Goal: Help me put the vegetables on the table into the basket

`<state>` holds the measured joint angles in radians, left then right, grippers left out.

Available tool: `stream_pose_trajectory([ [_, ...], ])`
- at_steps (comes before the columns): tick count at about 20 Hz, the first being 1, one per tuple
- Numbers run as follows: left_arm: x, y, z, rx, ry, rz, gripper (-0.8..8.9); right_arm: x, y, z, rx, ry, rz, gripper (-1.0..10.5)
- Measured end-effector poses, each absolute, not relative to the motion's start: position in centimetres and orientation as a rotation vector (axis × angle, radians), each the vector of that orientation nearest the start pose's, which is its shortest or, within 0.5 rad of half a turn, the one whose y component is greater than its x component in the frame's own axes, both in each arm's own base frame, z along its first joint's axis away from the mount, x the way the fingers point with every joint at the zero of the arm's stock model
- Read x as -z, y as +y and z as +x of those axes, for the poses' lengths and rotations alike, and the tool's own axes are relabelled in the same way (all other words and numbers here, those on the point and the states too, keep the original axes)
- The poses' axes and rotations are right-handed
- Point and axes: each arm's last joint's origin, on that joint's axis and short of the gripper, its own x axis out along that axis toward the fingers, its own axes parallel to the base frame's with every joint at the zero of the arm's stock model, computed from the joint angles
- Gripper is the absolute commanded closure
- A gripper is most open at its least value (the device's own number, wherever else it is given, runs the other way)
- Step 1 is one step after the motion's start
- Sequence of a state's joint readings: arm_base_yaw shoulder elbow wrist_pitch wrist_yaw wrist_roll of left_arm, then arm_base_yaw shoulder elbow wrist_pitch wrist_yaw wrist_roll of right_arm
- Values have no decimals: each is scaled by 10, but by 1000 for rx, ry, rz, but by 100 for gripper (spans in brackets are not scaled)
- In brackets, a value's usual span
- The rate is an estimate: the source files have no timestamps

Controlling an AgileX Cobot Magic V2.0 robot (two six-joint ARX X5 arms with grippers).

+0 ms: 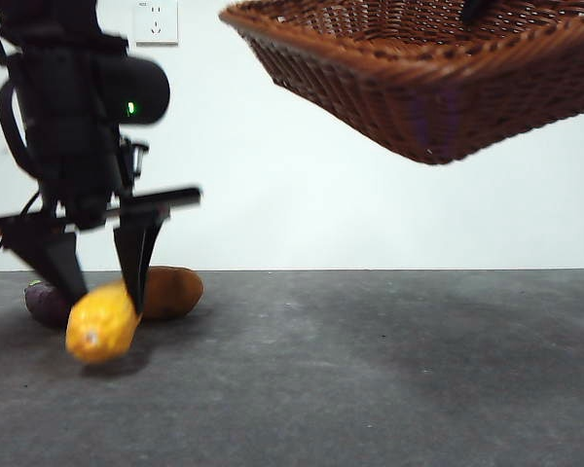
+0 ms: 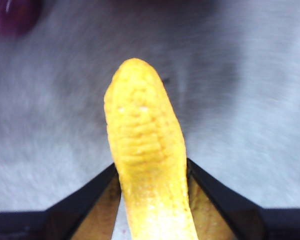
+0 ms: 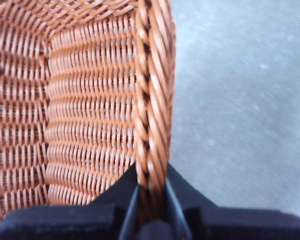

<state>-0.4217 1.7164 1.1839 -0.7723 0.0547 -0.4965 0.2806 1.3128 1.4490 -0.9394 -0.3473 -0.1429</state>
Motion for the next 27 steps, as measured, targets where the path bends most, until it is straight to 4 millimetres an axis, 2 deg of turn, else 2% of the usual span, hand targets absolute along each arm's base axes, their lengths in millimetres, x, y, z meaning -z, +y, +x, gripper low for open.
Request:
stream_pose_trajectory([
  [3,-242,-129,283,201,1185,-125,822,-381,79,240,-630,800,-106,959],
  [6,-288,-118,259,295,1020,-86,822,-375,81,246,-618,833,-83,959],
  [10,-338,-102,211,402,844,-67,822,-362,85,262,-595,886,-51,959],
  [12,-350,-94,184,464,769,-76,822,-352,88,271,-587,929,-37,959],
  [14,-345,-87,159,506,743,-83,822,-341,90,280,-578,972,-26,959],
  [16,-329,-83,141,535,739,-114,822,-329,93,289,-572,1012,-19,959],
  [19,-312,-83,127,607,736,-214,822,-320,106,298,-577,1013,-5,959],
  [23,-321,-95,130,681,650,-294,822,-301,140,302,-634,1061,-13,959],
  [27,-312,-121,153,752,690,-329,822,-300,170,298,-688,1023,6,959],
])
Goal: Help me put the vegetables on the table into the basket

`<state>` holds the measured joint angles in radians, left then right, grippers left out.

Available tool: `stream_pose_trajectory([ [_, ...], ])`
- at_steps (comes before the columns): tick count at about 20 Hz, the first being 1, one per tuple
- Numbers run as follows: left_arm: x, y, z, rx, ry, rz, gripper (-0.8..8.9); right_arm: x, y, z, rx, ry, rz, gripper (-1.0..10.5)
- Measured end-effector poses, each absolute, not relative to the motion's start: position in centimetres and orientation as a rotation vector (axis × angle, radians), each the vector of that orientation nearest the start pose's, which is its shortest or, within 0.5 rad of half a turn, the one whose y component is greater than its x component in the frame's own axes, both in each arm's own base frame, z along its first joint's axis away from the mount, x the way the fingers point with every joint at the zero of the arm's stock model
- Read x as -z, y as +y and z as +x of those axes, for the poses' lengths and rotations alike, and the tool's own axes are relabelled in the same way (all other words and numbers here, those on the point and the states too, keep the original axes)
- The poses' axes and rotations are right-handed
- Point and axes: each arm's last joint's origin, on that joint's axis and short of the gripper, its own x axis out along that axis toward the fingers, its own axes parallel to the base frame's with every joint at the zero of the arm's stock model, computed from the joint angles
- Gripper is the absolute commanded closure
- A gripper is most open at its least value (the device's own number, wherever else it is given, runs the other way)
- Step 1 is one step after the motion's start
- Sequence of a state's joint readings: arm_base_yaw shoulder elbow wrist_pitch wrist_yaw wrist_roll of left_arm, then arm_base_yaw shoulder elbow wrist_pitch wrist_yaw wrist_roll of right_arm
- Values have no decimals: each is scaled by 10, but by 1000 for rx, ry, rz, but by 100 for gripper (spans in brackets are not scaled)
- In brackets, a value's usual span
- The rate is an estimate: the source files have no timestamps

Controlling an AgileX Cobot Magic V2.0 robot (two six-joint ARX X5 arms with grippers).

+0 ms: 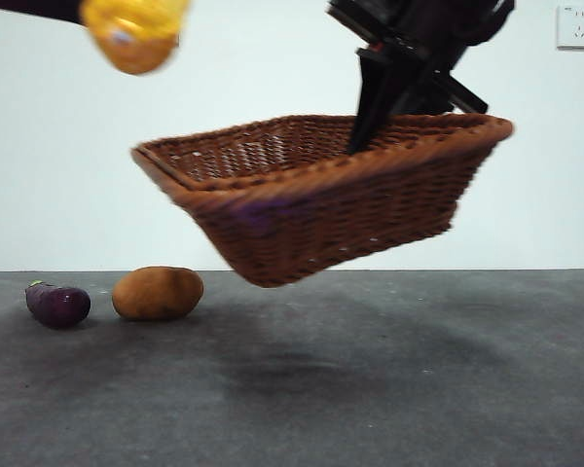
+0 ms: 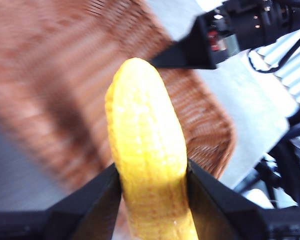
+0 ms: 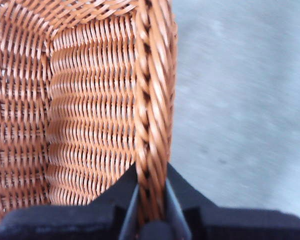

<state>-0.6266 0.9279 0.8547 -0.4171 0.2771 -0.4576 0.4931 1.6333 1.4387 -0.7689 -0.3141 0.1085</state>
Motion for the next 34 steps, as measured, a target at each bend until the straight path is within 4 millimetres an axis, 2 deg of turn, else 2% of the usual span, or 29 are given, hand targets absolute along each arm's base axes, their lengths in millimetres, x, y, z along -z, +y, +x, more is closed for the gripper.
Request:
stream_pose_trajectory([
  [3,-293,-147,174,777,747,-326,822,-300,179,293,-695,1029,7,959],
  [6,-264,-172,190,773,856,-292,822,-300,179,293,-686,1032,10,959],
  [9,-241,-185,201,753,933,-274,811,-300,178,293,-678,1033,11,959],
  [10,-237,-186,202,747,947,-271,756,-300,178,293,-678,1033,10,959],
  [11,-236,-187,203,744,952,-273,592,-300,179,293,-678,1033,9,959],
  [12,-236,-187,203,744,950,-277,374,-300,178,293,-677,1034,9,958],
  [13,-237,-187,203,745,949,-278,302,-300,178,293,-677,1034,9,958],
  [15,-238,-187,202,757,949,-284,305,-300,178,293,-676,1036,9,959],
  [20,-252,-185,199,784,956,-295,306,-298,177,291,-649,1057,-19,958],
  [23,-280,-179,193,799,900,-282,306,-298,174,292,-644,1057,-23,958],
  [26,-317,-156,188,709,809,-222,306,-301,161,298,-616,1043,-12,958],
  [28,-338,-137,185,592,760,-139,306,-313,142,297,-577,1012,12,958],
  [30,-355,-120,188,519,718,-11,306,-331,120,288,-547,962,21,958],
  [32,-360,-106,193,520,670,183,306,-346,102,276,-526,936,12,958],
  [34,-356,-94,203,548,637,415,306,-359,89,263,-514,902,0,958],
])
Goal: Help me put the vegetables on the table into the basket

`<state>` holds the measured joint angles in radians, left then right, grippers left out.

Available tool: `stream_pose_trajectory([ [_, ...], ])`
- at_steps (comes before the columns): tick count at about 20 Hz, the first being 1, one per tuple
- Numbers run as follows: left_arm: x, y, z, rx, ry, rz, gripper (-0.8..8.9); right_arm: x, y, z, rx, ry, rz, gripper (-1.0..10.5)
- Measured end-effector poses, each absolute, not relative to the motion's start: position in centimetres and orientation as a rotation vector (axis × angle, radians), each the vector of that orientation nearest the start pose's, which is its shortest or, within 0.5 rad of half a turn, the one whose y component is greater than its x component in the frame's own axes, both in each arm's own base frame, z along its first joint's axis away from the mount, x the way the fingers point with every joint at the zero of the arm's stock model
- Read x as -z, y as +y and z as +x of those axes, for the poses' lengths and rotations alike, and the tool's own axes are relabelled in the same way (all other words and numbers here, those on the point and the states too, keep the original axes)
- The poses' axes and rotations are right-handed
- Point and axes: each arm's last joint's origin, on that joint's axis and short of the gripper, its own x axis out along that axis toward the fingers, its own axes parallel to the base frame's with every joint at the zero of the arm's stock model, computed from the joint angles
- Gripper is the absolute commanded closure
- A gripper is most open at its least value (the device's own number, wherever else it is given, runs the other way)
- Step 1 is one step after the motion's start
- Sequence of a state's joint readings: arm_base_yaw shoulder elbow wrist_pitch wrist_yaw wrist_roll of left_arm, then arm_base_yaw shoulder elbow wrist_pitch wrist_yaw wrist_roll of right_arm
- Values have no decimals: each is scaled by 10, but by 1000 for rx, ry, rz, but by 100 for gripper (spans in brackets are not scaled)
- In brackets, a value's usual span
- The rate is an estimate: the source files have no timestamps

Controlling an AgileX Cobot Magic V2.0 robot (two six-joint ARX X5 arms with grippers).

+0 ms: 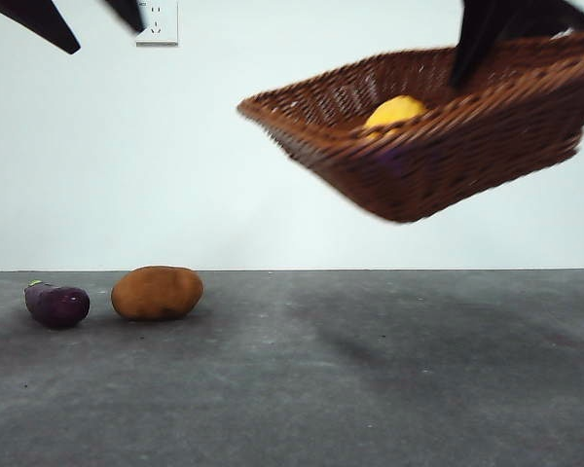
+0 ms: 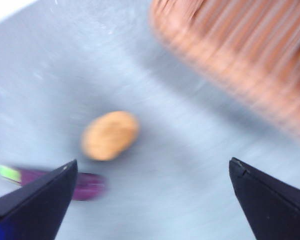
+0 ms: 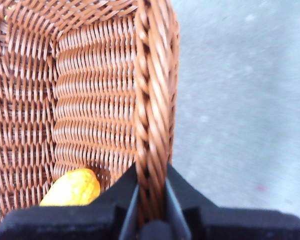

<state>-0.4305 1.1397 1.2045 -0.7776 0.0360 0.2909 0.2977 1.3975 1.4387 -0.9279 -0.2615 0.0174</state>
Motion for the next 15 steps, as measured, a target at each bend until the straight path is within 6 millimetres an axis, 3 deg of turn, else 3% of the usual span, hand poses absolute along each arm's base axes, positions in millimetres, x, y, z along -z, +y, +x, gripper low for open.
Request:
stream_pose_trajectory([
  [2,-347,-85,219,566,638,597,306,-376,77,248,-502,831,-3,958],
  [5,-325,-81,250,639,667,698,306,-394,67,227,-518,748,-5,958],
  [9,-294,-88,283,721,705,728,306,-398,63,216,-539,746,-21,958],
  [15,-241,-97,325,759,785,745,306,-396,63,213,-556,769,-58,958],
])
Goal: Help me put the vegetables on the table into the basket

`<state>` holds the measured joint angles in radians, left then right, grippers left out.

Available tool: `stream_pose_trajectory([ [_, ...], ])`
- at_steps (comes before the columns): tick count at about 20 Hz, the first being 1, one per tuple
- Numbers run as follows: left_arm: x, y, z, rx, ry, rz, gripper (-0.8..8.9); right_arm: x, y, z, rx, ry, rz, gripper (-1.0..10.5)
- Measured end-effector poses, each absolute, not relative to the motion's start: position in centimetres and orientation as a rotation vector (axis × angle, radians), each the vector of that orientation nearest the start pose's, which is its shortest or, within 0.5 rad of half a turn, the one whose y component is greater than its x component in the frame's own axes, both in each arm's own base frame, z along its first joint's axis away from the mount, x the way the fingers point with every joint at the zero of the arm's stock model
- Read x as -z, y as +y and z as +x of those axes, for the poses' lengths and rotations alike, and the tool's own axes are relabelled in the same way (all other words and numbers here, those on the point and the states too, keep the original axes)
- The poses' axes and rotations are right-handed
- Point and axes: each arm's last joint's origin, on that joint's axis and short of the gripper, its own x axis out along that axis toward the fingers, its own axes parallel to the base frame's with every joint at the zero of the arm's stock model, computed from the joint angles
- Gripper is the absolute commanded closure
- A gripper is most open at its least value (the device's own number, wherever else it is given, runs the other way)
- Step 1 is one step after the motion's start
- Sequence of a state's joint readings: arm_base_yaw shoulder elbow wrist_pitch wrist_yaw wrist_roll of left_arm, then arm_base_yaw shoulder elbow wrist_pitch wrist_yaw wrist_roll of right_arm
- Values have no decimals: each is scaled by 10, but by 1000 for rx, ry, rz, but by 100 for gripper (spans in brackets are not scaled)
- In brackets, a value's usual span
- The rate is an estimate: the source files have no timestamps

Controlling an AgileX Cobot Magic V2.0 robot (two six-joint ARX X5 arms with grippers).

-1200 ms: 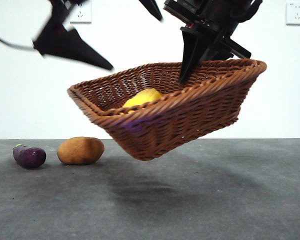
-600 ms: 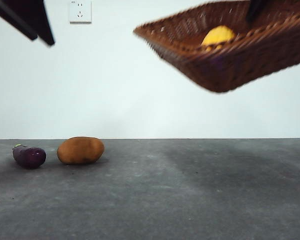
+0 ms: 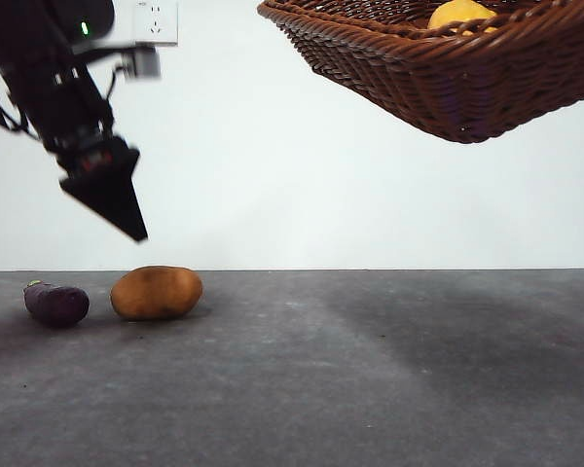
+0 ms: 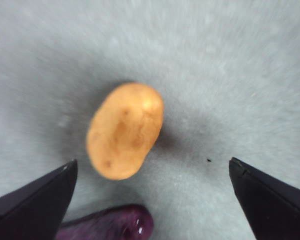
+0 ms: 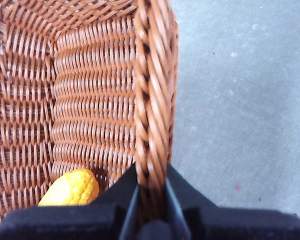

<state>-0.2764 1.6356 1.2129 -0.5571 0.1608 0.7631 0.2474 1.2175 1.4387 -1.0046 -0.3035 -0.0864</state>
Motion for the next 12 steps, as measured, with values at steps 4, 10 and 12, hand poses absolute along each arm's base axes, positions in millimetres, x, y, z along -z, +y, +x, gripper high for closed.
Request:
stream_pose_trajectory([
  [4,-232,-96,352,775,794,715,306,-395,62,212,-566,781,-81,958],
  [10,-224,-103,380,828,826,704,306,-396,63,213,-572,763,-97,958],
  [12,-213,-104,384,842,850,702,306,-396,63,213,-574,763,-99,958],
])
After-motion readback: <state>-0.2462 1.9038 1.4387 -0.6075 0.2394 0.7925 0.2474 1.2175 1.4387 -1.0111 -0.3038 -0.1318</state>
